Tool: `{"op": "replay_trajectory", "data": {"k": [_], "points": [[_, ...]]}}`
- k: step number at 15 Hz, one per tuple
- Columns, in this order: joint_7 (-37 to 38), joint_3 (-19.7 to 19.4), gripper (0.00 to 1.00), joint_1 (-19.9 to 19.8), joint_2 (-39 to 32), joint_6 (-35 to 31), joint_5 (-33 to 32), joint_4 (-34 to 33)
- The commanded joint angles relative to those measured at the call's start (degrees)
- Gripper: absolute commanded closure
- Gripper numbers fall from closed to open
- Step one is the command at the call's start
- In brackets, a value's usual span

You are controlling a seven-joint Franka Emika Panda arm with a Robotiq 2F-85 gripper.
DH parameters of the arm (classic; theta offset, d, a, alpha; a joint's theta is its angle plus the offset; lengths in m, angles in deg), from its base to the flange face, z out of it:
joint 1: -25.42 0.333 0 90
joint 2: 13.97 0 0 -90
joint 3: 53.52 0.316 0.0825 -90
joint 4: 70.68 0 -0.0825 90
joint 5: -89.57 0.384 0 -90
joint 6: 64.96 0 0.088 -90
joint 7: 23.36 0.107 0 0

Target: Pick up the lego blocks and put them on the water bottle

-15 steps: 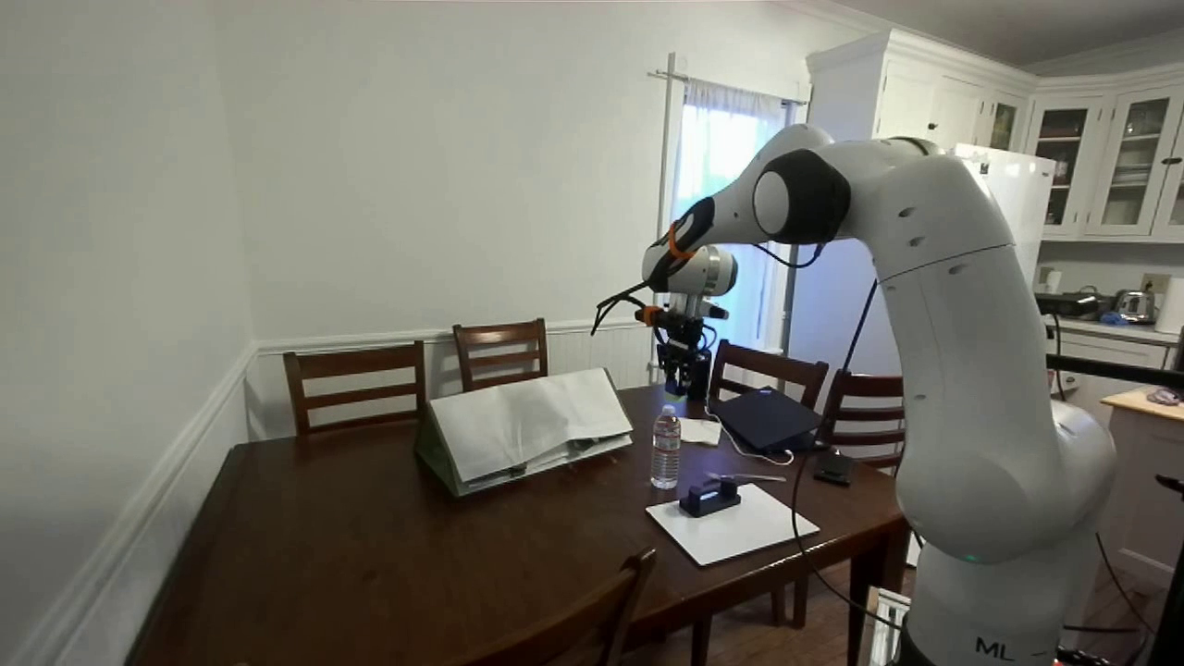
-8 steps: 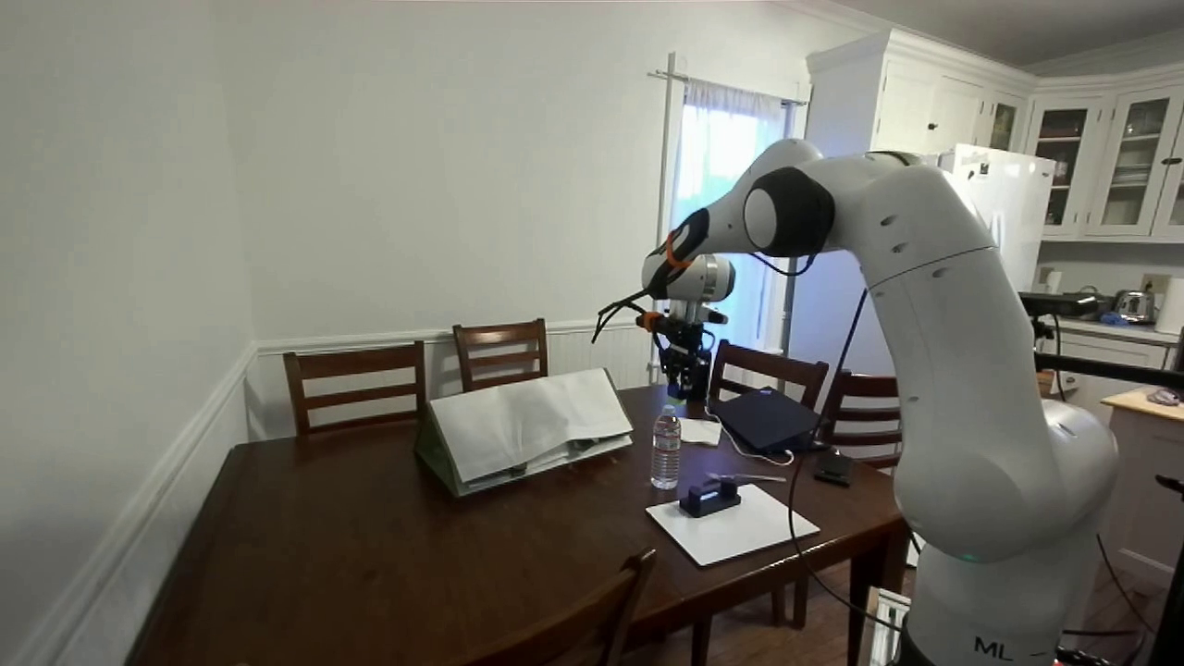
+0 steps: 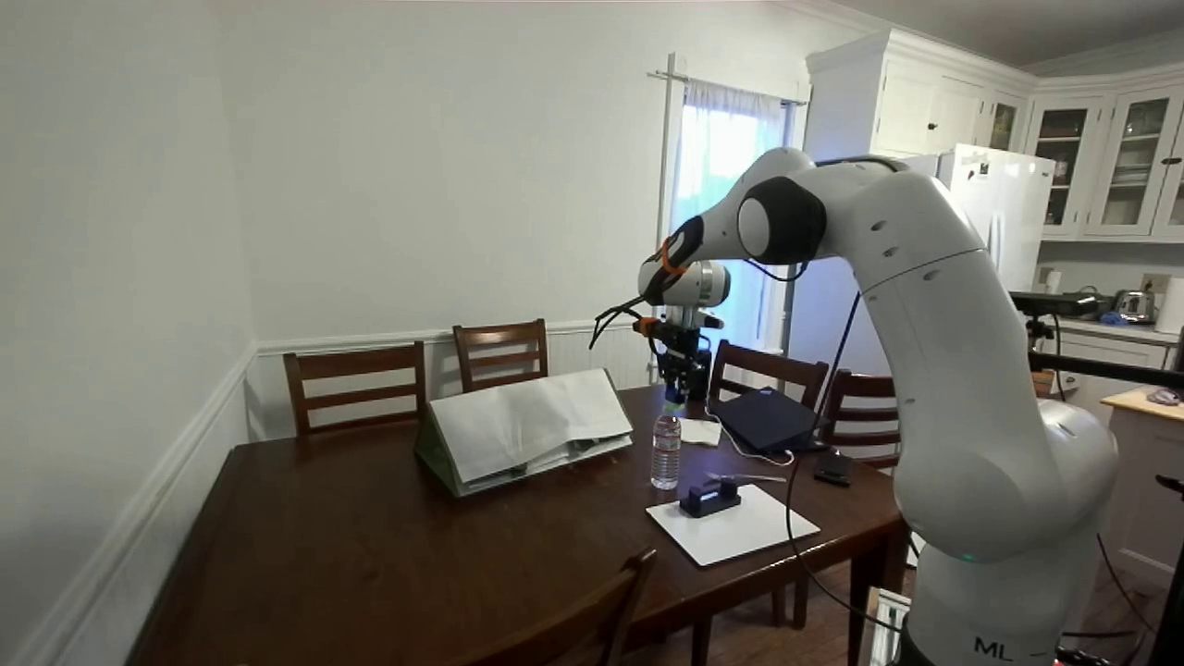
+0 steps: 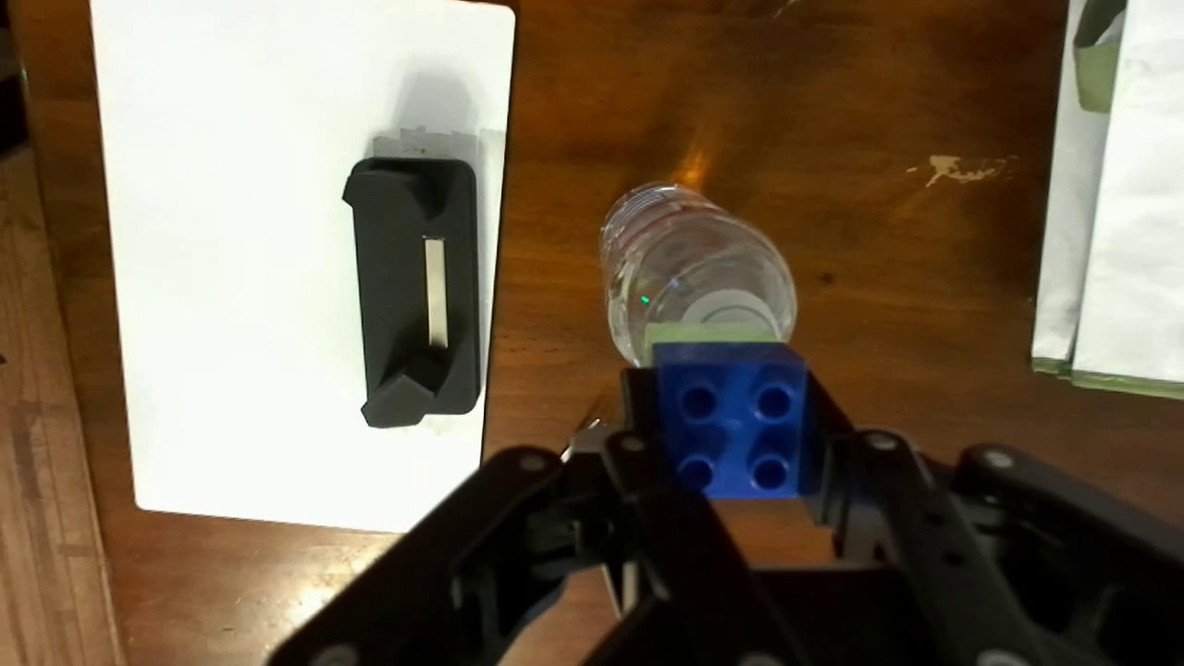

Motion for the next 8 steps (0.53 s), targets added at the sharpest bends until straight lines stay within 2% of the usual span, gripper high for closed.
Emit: {"op": "replay_trajectory", "data": {"k": [1, 8], "points": [[1.5, 0.6, 0.89, -0.7, -1.2, 0.5, 1.2, -2.1], [2.4, 0.7, 0.89, -0.4, -1.2, 0.4, 0.8, -2.0]]}}
